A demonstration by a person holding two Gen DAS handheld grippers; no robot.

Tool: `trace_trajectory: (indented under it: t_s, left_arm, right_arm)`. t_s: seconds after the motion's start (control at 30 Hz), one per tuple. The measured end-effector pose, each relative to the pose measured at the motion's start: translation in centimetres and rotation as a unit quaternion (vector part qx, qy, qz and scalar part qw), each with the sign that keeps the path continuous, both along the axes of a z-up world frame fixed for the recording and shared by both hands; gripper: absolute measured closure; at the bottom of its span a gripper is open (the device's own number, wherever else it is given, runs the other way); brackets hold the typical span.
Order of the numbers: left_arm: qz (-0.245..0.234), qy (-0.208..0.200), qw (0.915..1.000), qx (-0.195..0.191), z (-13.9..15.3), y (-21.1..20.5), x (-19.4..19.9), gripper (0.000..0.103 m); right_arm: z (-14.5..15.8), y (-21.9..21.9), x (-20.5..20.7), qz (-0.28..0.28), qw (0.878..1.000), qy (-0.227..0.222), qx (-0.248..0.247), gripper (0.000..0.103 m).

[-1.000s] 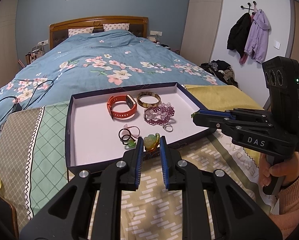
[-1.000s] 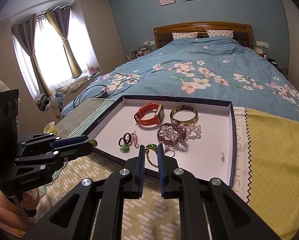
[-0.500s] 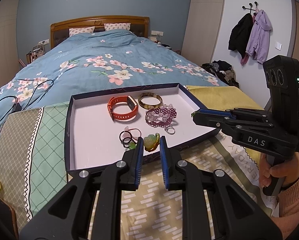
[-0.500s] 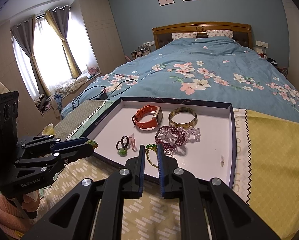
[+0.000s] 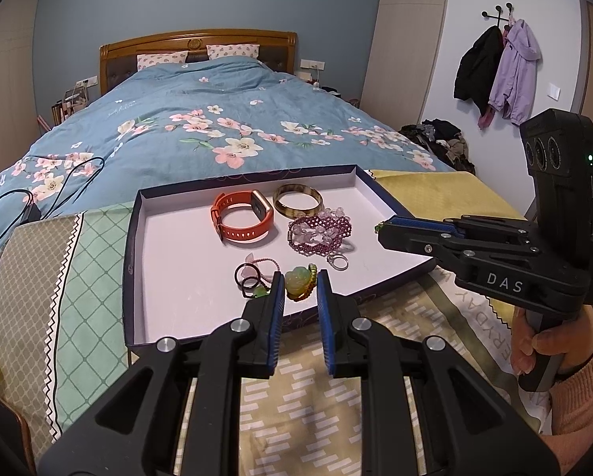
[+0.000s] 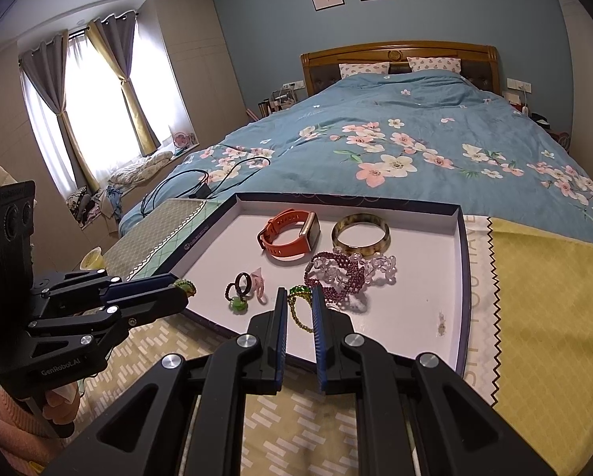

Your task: Organize jewelry

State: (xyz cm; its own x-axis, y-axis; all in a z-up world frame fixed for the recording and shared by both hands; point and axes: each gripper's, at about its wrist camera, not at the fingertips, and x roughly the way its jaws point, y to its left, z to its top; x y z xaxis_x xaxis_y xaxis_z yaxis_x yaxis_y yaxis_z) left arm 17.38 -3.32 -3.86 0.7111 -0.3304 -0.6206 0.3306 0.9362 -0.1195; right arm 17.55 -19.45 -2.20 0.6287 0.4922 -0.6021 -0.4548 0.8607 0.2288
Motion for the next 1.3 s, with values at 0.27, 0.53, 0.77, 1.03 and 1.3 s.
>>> trace_trajectory:
  t_s: [0.27,0.53,0.77,1.03,1.3]
  left_arm:
    - [0.002,0.002,1.0,0.0,-0.2,-0.2,0.4,0.086]
    - [0.004,0.002,1.0,0.001,-0.5,-0.3,0.8,0.086]
    - [0.006,0.004,1.0,0.003,-0.6,0.0,1.3,0.086]
    - [0.009,0.007,0.9999,0.003,-1.0,0.2,2.0,0.086]
    - [0.013,0.011,0.9998,0.006,-1.3,0.2,2.4,0.086]
  right_arm:
    - [0.0,0.0,0.2,0.0,1.0,0.001,-0.001,0.092]
    - [0.0,0.0,0.1,0.0,1.0,0.001,0.0,0.093]
    - [0.0,0.0,0.4,0.0,1.0,0.001,0.0,0.093]
    - [-0.3,0.0,0.7,-0.001,1.0,0.003,-0.001,0.093]
    - [-0.4,0.0,0.9,-0.002,1.0,0.004,-0.002,0.093]
